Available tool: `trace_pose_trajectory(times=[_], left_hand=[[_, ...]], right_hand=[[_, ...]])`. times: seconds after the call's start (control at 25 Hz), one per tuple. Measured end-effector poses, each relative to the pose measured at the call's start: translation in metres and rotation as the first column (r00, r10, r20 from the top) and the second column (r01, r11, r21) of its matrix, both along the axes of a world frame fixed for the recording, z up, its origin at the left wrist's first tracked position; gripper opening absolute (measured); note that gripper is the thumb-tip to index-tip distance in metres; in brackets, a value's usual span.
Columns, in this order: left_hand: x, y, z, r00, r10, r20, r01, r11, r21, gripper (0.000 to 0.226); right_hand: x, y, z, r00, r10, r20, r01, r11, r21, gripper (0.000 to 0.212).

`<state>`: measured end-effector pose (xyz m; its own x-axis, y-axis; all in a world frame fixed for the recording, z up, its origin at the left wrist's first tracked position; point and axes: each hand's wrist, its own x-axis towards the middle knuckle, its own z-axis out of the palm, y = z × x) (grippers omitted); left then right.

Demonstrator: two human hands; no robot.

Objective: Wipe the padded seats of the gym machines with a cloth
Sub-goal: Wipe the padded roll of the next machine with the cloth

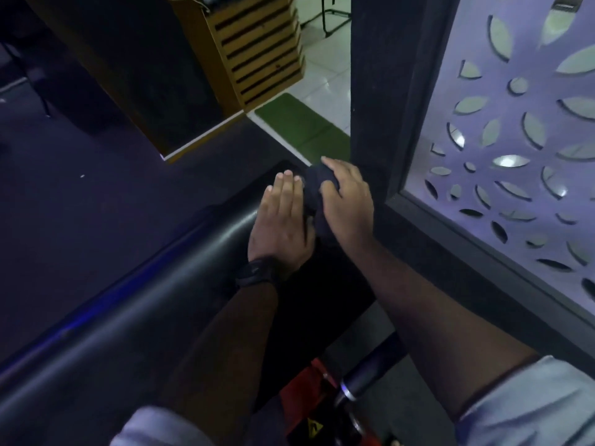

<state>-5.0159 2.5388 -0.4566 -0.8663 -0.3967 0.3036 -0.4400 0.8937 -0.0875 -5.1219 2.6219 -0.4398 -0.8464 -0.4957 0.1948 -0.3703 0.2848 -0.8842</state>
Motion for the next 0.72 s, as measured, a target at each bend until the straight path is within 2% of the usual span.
trace_pose_trajectory(times=[0.2, 0.36, 0.48, 0.6, 0.64, 0.72], left_hand=[[-0.005, 0.001, -0.008, 0.998, 0.036, -0.042, -0.039, 0.997, -0.062, 0.075], [-0.007, 0.002, -0.009, 0.997, 0.069, -0.029, -0.071, 0.995, -0.076, 0.073], [-0.008, 0.002, -0.01, 0.997, 0.081, 0.01, -0.079, 0.99, -0.115, 0.079], [-0.009, 0.001, -0.01, 0.993, 0.118, -0.009, -0.118, 0.989, -0.094, 0.085], [-0.01, 0.001, -0.009, 0.993, 0.122, -0.007, -0.122, 0.988, -0.093, 0.086], [-0.01, 0.002, -0.009, 0.994, 0.106, 0.022, -0.103, 0.989, -0.103, 0.087]], right_hand=[[-0.022, -0.016, 0.002, 0.988, 0.123, 0.097, -0.116, 0.99, -0.082, 0.046], [-0.021, 0.001, -0.012, 0.927, 0.121, 0.355, -0.158, 0.984, 0.077, 0.037], [-0.017, -0.013, -0.005, 0.964, 0.071, 0.256, -0.101, 0.989, 0.107, 0.038], [-0.026, -0.043, 0.014, 0.978, 0.183, 0.103, -0.185, 0.983, 0.01, 0.04], [-0.027, -0.044, 0.012, 0.977, 0.189, 0.1, -0.19, 0.982, 0.002, 0.042], [-0.024, -0.028, -0.005, 0.973, 0.131, 0.19, -0.136, 0.991, 0.009, 0.044]])
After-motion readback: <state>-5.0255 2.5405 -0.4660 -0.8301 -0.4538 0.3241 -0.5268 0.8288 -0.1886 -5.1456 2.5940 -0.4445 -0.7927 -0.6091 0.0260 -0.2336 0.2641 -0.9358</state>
